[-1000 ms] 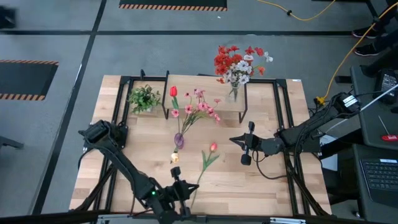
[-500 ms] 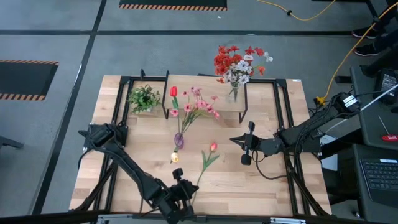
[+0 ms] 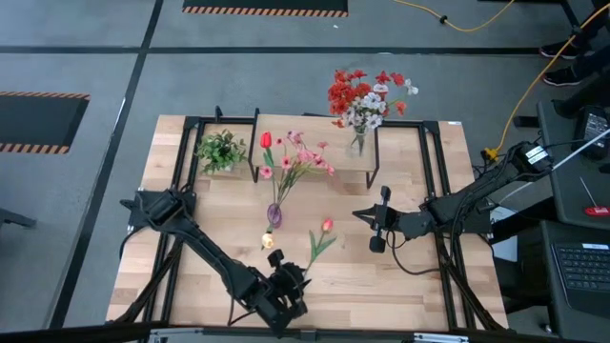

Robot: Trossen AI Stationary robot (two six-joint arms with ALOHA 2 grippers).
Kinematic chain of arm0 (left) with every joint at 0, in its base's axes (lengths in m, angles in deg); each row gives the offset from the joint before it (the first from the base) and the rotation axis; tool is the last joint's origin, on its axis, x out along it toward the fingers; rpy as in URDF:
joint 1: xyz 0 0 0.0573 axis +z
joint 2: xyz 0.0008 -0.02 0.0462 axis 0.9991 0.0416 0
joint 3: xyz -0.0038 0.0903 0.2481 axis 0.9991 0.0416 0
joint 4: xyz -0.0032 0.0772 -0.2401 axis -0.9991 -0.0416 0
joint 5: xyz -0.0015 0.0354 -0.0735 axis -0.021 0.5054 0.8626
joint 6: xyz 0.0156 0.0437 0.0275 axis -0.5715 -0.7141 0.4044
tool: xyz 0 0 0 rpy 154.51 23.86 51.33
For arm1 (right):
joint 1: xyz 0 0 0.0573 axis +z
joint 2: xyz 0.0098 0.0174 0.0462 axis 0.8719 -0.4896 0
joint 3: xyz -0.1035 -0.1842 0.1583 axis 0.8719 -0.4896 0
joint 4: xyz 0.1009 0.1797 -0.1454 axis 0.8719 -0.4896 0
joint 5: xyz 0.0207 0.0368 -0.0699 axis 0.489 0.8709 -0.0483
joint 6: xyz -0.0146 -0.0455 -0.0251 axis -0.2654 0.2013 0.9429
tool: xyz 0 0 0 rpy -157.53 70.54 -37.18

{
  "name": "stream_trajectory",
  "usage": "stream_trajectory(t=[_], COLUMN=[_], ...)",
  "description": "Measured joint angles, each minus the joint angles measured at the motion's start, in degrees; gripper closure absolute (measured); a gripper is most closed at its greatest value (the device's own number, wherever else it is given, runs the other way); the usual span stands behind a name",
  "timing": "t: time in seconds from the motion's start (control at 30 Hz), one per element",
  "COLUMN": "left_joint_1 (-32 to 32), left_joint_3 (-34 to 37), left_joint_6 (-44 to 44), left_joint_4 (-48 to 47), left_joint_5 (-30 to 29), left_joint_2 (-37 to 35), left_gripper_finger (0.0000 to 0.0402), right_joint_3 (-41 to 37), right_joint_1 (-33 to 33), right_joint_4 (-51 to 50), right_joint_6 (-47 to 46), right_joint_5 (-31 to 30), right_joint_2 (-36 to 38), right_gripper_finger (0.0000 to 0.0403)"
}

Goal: Pick and place flowers into a vace then onto a shelf
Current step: Put the pink flower into the purple vase

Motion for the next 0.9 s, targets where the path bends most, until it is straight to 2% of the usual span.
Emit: stream_trajectory(t=[0.17, 0.4, 0.73, 0.9], left_joint_1=[1.6, 3.9, 5.3, 5.3], left_joint_3=[0.0, 0.0, 0.0, 0.0], left_joint_6=[5.4, 11.1, 11.3, 12.8], left_joint_4=[-0.4, -2.2, -2.7, -3.6], left_joint_5=[3.5, 13.4, 15.0, 18.1], left_joint_2=[2.3, 4.5, 5.2, 6.2], left_gripper_finger=[0.0229, 0.0229, 0.0231, 0.0231], right_joint_3=[0.0, 0.0, 0.0, 0.0], right_joint_1=[0.0, 0.0, 0.0, 0.0], right_joint_4=[-0.2, -0.5, -0.6, -0.8], right_joint_6=[0.0, 0.0, -1.3, -1.3], right_joint_5=[0.0, 0.0, 0.0, 0.0], right_joint_2=[0.0, 0.0, 0.0, 0.0], right_gripper_finger=[0.0386, 0.0386, 0.0386, 0.0386])
